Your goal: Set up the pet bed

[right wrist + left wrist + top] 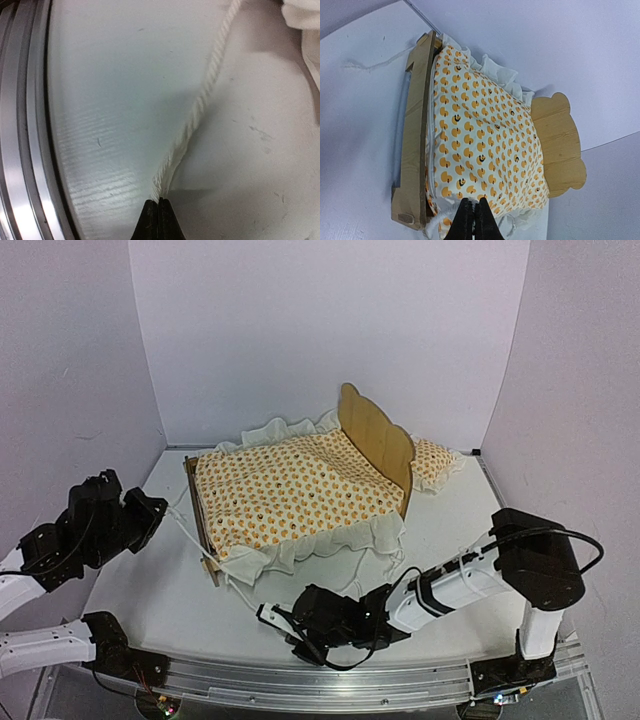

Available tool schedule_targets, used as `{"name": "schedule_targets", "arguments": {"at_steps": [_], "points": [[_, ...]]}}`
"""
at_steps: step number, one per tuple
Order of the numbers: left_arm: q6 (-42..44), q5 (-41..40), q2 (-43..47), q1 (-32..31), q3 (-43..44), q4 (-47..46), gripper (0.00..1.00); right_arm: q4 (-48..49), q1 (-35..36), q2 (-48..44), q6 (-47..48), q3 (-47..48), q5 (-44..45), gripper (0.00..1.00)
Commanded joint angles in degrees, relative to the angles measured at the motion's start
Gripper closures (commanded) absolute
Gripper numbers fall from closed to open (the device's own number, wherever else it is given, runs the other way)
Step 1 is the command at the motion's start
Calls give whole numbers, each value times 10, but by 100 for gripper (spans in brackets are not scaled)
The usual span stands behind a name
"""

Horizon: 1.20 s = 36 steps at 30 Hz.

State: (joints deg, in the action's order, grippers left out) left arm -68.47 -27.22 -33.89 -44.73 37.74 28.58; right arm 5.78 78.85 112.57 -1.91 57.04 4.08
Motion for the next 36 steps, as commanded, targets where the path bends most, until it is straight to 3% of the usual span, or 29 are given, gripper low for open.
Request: {"name": "schedule_targets", "arguments": {"at_steps": [1, 6, 9, 12, 20, 23, 25, 28, 29, 30, 31, 33, 34, 36], "points": [[101, -80, -34, -2, 65, 16, 100, -66, -17, -40, -37, -42, 70, 100], [174, -169, -97, -2, 125, 70, 100, -128, -30, -56, -54, -52, 126, 100], [170, -213, -156, 8, 142, 117, 100, -171, -56, -53, -80, -38, 131, 100], [170, -197, -180, 47, 133, 123, 100, -182, -83, -45, -96, -23, 106, 100], [191, -102, -138, 265, 71, 126, 100, -217, -124, -22, -115, 16, 55, 100], [181, -41, -129, 315, 43, 126, 100, -218, -129, -29, -113, 10, 33, 100], [166, -12, -123, 319, 26, 126, 100, -217, -129, -35, -95, 16, -26, 100], [136, 17, -104, 319, 3, 128, 100, -242, -127, -21, -81, 58, -185, 100], [130, 18, -95, 319, -3, 128, 100, -254, -124, -16, -82, 73, -221, 91], [126, 16, -87, 319, -7, 129, 97, -260, -120, -16, -83, 80, -250, 82], [124, 14, -78, 319, -8, 130, 88, -262, -117, -23, -84, 81, -269, 73], [125, 18, -61, 319, -6, 130, 53, -262, -117, -51, -91, 70, -264, 60], [134, 29, -58, 319, 0, 129, 41, -266, -117, -72, -89, 64, -249, 51], [169, 65, -64, 319, 19, 128, 30, -305, -118, -117, -69, 58, -197, 36]]}}
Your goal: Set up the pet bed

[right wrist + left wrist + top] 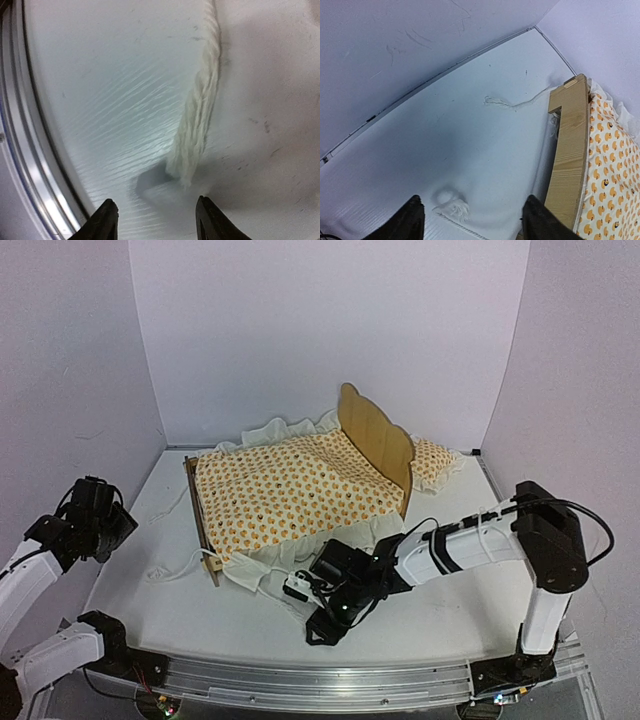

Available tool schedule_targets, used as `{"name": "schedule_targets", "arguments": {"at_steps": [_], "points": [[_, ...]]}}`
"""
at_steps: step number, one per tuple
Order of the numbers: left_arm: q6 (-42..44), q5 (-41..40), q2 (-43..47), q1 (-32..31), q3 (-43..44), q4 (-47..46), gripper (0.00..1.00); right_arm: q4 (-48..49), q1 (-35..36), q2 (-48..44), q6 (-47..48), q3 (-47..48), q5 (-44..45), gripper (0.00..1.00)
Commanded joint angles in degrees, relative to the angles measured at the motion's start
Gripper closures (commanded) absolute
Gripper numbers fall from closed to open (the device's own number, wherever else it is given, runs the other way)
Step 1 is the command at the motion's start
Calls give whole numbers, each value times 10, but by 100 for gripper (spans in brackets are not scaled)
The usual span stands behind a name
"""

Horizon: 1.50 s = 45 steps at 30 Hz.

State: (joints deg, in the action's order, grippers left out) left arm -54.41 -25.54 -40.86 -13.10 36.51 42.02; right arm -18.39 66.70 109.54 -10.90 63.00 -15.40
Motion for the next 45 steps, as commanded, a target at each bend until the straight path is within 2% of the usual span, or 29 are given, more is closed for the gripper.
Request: {"name": "schedule_targets", "arguments": {"at_steps": [1, 5, 8, 10, 14, 17, 19, 26, 31, 32, 35, 39, 42, 45], "points": [[49, 67, -3, 3, 45, -6, 27, -89, 1, -110, 32, -2, 28, 30], [110, 153, -12, 1, 76, -26, 24, -168, -35, -198, 54, -15, 135, 13], [142, 279, -18, -31, 63, -83, 24, -197, -83, -249, 51, -36, 195, 7], [119, 281, -22, -109, 43, -113, 24, -203, -107, -279, 52, -52, 210, 5], [56, 208, -37, -310, -13, -189, 25, -205, -119, -316, 62, -73, 225, 4], [22, 155, -66, -444, -62, -293, 24, -205, -119, -330, 63, -83, 233, 3], [8, 129, -104, -482, -86, -353, 23, -205, -119, -338, 63, -89, 235, 3], [19, 60, -217, -487, -109, -469, 21, -216, -119, -369, 62, -106, 240, 3], [12, 39, -282, -487, -103, -491, 21, -220, -130, -406, 57, -125, 289, 2], [11, 28, -287, -487, -103, -491, 24, -222, -144, -410, 41, -122, 298, 2], [5, -3, -279, -486, -116, -489, 40, -243, -207, -416, 3, -103, 328, 2], [-15, -42, -267, -486, -128, -456, 55, -247, -335, -418, -33, -77, 272, 2], [-15, -61, -260, -486, -132, -425, 65, -247, -424, -393, -40, -39, 234, 2], [-12, -78, -254, -486, -132, -381, 80, -226, -502, -344, -29, 14, 183, 2]]}}
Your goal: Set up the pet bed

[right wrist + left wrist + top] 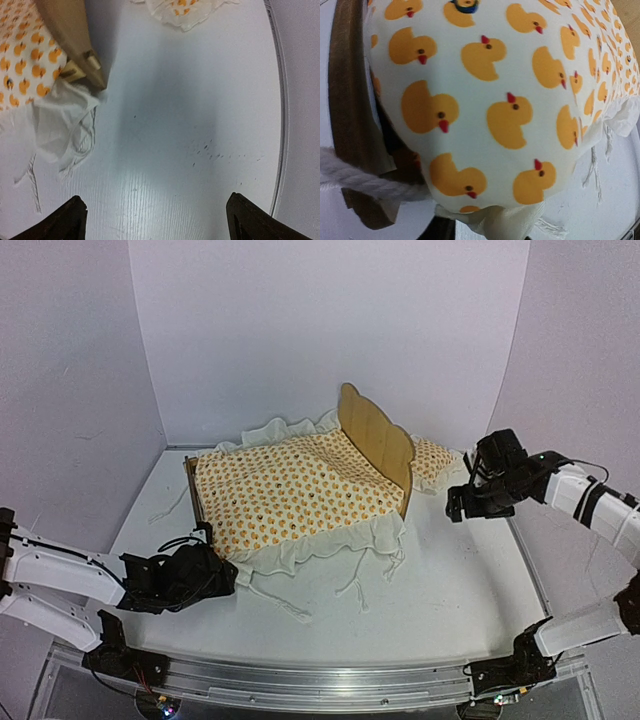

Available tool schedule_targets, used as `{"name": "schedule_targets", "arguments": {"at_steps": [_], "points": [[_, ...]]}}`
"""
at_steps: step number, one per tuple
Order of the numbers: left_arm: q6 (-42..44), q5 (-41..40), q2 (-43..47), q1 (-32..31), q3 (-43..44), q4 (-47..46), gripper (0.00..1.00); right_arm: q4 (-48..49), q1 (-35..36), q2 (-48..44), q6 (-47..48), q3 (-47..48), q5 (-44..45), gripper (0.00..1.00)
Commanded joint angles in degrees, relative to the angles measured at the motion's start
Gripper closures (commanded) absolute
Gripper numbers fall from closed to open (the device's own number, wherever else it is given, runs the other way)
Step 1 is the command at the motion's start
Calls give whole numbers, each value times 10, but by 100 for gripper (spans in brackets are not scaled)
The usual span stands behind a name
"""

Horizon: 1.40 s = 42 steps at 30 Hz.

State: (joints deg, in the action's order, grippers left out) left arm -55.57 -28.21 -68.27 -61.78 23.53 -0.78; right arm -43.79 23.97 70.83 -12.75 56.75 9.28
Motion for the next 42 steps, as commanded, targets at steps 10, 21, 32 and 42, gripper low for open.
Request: {"name": "schedule_targets", "arguments": {"at_steps": [10, 21, 32, 42], "points": [[8, -18, 45, 1, -35, 106, 97, 31, -169, 386, -19, 375, -107, 2], [28, 18, 26, 1, 46, 214, 50, 60, -223, 636, -204, 614, -146, 2], [96, 107, 189, 0, 66, 220, 34, 404, -235, 649, -302, 439, -210, 21], [202, 106, 265, 1, 173, 265, 23, 602, -235, 615, -292, 333, -235, 96]]}}
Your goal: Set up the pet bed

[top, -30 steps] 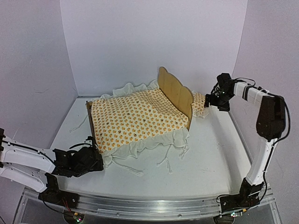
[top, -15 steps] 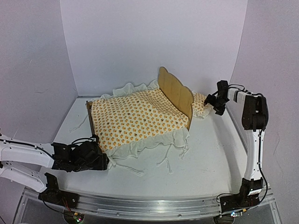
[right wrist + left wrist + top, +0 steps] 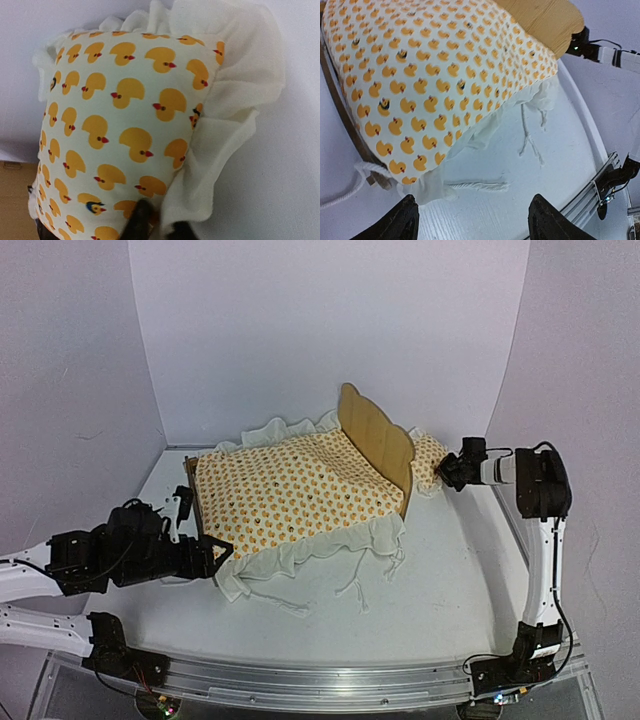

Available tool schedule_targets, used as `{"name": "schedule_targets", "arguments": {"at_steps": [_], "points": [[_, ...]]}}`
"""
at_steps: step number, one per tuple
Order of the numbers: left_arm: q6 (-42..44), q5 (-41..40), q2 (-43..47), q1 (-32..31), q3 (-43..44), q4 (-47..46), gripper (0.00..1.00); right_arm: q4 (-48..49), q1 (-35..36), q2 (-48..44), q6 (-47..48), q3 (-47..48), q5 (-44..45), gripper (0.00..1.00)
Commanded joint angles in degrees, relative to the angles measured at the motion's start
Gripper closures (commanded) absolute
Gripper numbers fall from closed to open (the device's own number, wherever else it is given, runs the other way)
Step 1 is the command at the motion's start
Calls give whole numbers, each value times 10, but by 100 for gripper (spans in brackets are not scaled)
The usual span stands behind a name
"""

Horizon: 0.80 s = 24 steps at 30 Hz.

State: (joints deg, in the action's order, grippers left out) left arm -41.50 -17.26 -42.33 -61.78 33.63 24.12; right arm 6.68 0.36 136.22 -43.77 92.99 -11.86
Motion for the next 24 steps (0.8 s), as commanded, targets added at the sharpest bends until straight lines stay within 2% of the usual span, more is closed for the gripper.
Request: {"name": "schedule_targets", "arguments": {"at_steps": [1, 3, 4, 8, 11, 13, 16, 20, 21, 23, 24], "points": [[68, -9, 2, 1, 87, 17, 22, 93, -15, -64, 28, -57, -30, 100], [87, -13, -10, 1, 127, 17, 19, 59, -22, -133, 56, -112, -33, 100], [96, -17, -19, 1, 145, 13, 17, 13, -23, -176, 82, -131, -28, 100], [150, 17, -66, 23, 199, -25, 14, -331, -23, -312, 228, -89, -41, 100], [177, 113, -108, 76, 210, -68, 14, -571, -23, -375, 300, -40, -83, 100], [186, 166, -132, 113, 206, -97, 14, -680, -23, -414, 319, -34, -147, 100], [211, 225, -166, 142, 206, -133, 14, -761, -21, -485, 330, -78, -264, 100], [241, 277, -205, 159, 221, -143, 14, -796, -19, -553, 352, -159, -387, 99], [243, 281, -209, 160, 222, -145, 15, -817, -20, -547, 383, -163, -408, 94], [245, 295, -210, 162, 220, -151, 15, -933, -23, -501, 461, -142, -394, 92], [247, 299, -206, 162, 216, -153, 15, -973, -26, -468, 475, -126, -363, 82]]}}
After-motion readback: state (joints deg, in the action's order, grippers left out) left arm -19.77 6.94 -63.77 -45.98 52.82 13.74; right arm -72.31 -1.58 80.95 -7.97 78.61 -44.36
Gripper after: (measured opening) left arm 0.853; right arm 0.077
